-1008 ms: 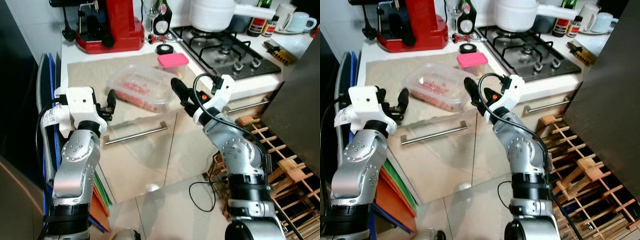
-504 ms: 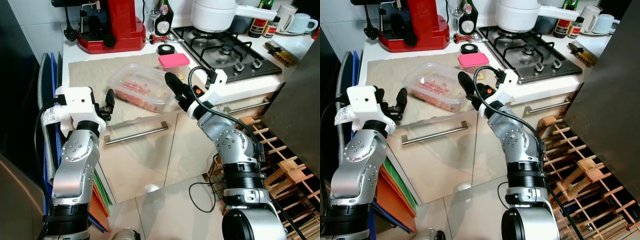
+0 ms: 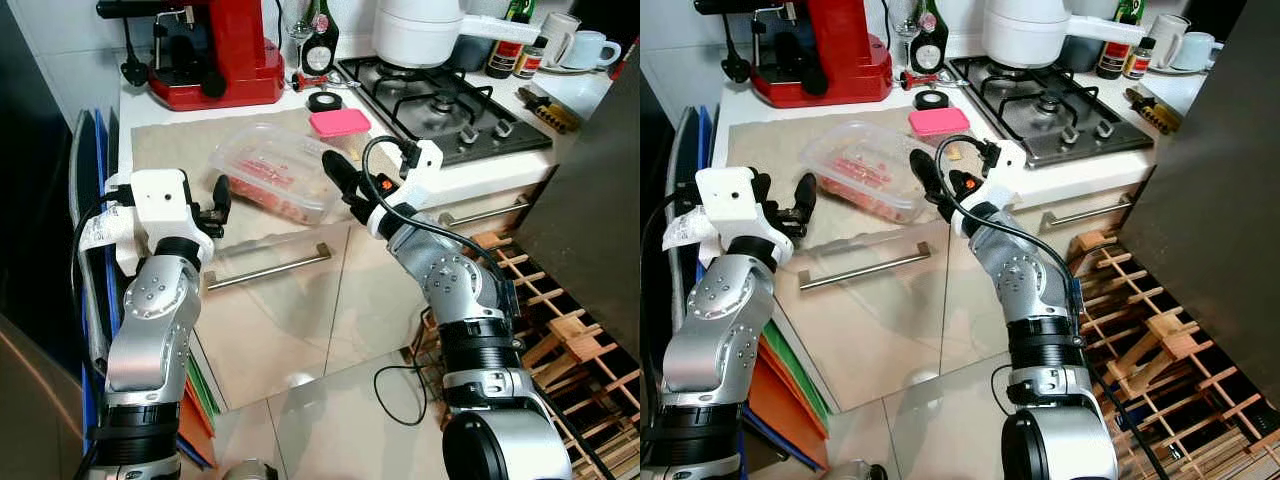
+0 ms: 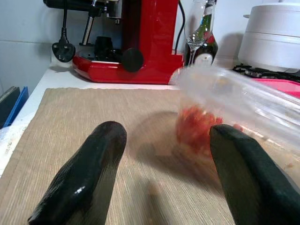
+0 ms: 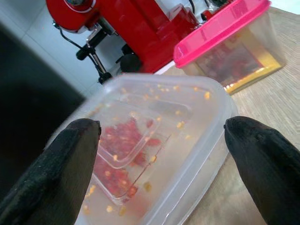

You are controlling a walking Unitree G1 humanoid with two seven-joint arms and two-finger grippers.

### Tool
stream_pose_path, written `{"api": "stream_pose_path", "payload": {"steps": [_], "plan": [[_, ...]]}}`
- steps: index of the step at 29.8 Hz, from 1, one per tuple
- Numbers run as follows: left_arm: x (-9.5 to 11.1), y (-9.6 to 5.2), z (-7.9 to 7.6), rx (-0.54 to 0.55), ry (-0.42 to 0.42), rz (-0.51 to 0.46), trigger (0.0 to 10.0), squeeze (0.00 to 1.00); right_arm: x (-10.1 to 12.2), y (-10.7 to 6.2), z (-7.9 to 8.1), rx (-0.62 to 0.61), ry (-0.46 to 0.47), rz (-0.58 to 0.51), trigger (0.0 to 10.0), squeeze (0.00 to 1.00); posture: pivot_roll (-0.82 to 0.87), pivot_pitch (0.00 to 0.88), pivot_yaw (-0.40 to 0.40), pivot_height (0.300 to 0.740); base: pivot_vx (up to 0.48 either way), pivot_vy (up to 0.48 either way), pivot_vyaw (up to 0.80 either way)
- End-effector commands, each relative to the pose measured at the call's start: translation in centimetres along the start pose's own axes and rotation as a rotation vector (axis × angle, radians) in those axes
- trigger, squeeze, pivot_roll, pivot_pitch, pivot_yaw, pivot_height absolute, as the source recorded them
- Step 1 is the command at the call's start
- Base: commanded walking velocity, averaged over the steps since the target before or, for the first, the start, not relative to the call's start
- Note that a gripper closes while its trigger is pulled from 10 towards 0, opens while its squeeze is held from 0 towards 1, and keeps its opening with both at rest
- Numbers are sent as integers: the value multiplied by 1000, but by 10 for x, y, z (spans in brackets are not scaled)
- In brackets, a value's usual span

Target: Restocking fridge

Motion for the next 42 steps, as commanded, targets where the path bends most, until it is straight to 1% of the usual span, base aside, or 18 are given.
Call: {"api": "stream_pose_path", "payload": {"steps": [1, 2, 3, 4, 10, 15, 17, 20, 22, 23, 24, 28, 30, 37, 40, 41, 42], "plan": [[-2, 1, -1, 10, -5, 12, 10000, 0, -18, 2, -1, -24, 9, 82, 3529, 0, 63, 0, -16, 740, 0, 0, 0], [-2, 1, -1, 10, -5, 15, 10000, 0, -18, 1, -1, -30, 10, 85, 1216, 0, 62, 0, -15, 740, 0, 0, 0], [-2, 1, -1, 10, -5, 15, 10000, 0, -18, 1, -1, -30, 10, 85, 1216, 0, 62, 0, -15, 740, 0, 0, 0], [-3, 1, -1, 9, -5, 16, 10000, 0, -19, 2, -1, -32, 13, 88, 0, 0, 61, 0, -15, 740, 0, 0, 0], [-3, 1, -2, 6, -4, 20, 10000, 0, -24, 2, 0, -45, 12, 109, 0, 0, 62, 0, -15, 740, 0, 0, 0], [-3, 1, -2, 11, -5, 24, 10000, 0, -22, 2, -1, -49, 8, 105, 0, 0, 64, 0, -17, 740, 0, 0, 0], [-4, 1, -2, 12, -5, 24, 10000, 0, -20, 3, 0, -45, 5, 96, 0, 0, 62, 0, -18, 740, 0, 0, 0], [-4, 1, -2, 14, -8, 24, 10000, 0, -12, 2, 2, -42, -28, 67, 0, 0, 60, 0, -21, 740, 0, 0, 0], [-4, 1, -2, 15, -9, 24, 10000, 0, -7, 2, 2, -48, -66, 51, 0, 0, 57, 0, -21, 740, 0, 0, 0], [-4, 1, -2, 15, -9, 24, 10000, 0, -7, 2, 2, -48, -66, 51, 0, 0, 57, 0, -21, 740, 0, 0, 0], [-4, 1, -2, 15, -12, 24, 10000, 0, -1, 2, 3, -44, -87, 33, 0, 0, 55, 0, -22, 740, 0, 0, 0], [-5, 1, -3, 16, -15, 26, 10000, 0, 4, 2, 5, -43, -103, 12, 0, 0, 52, 0, -22, 740, 0, 0, 0], [-5, 2, -3, 15, -18, 26, 10000, 0, 9, 1, 8, -38, -145, -10, 0, 0, 52, 0, -22, 740, 0, 0, 0], [-6, 2, -4, 16, -20, 25, 10000, 0, 16, 1, 13, -25, -147, -40, 0, 0, 50, 0, -26, 740, 0, 0, 0], [-6, 2, -4, 17, -20, 26, 10000, 0, 15, 1, 16, -9, -137, -26, 0, 0, 49, 0, -27, 740, 0, 0, 0], [-6, 2, -4, 18, -21, 26, 10000, 0, 12, 1, 18, 2, -128, -10, 10000, 0, 49, 0, -28, 740, 0, 0, 0], [-6, 2, -4, 18, -21, 26, 10000, 0, 12, 1, 18, 2, -128, -10, 10000, 0, 49, 0, -28, 740, 0, 0, 0]]}}
Point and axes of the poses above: a point about 5 cm out from each wrist's last joint towards the gripper, its own y axis pointing out of the wrist towards the gripper, its own x axis along the axis of the wrist's last joint, z = x × y, the point moved 2 cm from there along y, pointing out of the wrist towards the gripper, and after that the axes turned 12 degrees about -y, right-handed, at the moved point
